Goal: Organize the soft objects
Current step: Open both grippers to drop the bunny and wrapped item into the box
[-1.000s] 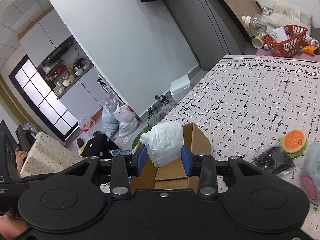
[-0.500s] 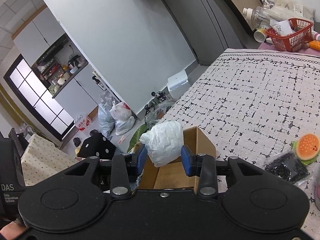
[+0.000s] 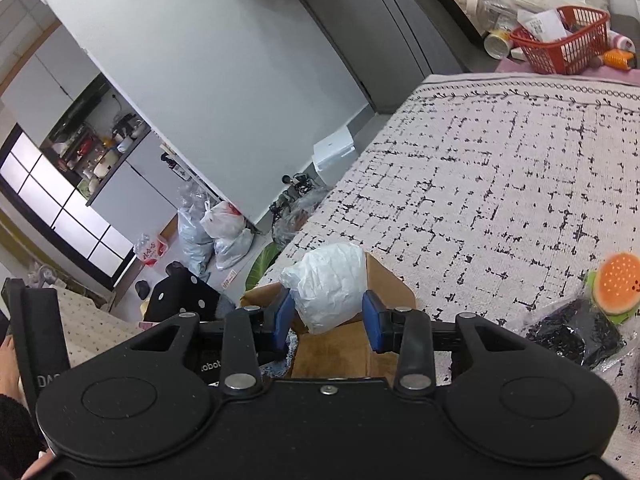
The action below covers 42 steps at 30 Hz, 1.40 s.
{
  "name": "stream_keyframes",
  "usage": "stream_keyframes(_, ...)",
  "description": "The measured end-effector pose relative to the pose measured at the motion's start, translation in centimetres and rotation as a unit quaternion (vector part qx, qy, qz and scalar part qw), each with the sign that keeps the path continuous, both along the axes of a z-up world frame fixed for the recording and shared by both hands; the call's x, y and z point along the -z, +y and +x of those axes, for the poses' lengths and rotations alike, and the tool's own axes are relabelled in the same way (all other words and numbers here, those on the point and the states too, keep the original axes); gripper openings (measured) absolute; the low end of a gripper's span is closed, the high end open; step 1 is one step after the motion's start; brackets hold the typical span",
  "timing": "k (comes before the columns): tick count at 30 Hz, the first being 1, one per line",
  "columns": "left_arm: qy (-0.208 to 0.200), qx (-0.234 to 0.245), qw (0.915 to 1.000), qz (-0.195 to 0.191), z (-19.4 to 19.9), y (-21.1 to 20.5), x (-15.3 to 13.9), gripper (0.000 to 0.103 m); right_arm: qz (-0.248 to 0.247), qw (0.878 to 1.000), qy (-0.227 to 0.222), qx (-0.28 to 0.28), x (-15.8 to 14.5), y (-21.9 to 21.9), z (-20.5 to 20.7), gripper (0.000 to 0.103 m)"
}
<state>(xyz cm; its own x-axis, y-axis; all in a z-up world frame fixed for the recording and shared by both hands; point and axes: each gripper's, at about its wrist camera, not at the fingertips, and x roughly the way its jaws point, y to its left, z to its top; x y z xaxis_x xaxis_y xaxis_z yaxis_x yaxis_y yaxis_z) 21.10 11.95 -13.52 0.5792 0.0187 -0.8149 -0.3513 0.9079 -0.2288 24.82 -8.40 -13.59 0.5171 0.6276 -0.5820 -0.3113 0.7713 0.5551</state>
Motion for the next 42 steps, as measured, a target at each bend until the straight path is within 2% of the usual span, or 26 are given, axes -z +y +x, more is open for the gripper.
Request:
stream_keyframes(7,0.012,0.003,0.9999,0.011,1.1,0.2,0.4,0.041,-0.003,1.000,0.016,-0.001,0.6,1.0,0.8,0.037)
stream_keyframes(9,0.016,0.003,0.9998,0.006,1.3,0.5,0.5,0.045,-0.006,1.000,0.017,-0.005,0.8,1.4,0.9,0.037)
stream_keyframes(13,0.017,-0.006,0.9998,0.008,1.1,1.0,0.1,0.046,-0.010,1.000,0.020,-0.005,1.2,1.8,1.1,0.037)
stream_keyframes(20,0.015,-0.008,0.9998,-0.011,0.3,1.9,-1.2,0.047,-0.003,1.000,0.010,-0.024,1.0,2.7,0.9,0.039)
stream_keyframes(22,0.019,-0.016,0.9997,-0.009,0.1,1.9,-1.8,0.049,-0.014,1.000,0.000,-0.025,0.7,2.9,0.5,0.043)
stream_keyframes(24,0.025,-0.022,0.9994,0.010,0.0,1.7,-2.6,0.063,-0.015,1.000,-0.003,-0.027,0.4,2.9,0.4,0.050)
stream_keyframes(26,0.015,-0.027,0.9992,0.026,-0.4,1.6,-3.6,0.067,-0.013,1.000,-0.003,-0.024,0.1,2.8,0.2,0.055)
stream_keyframes(42,-0.003,-0.040,0.9973,0.061,-5.0,0.6,-7.9,0.084,-0.002,0.999,-0.044,-0.007,-4.2,-0.5,-2.5,0.087)
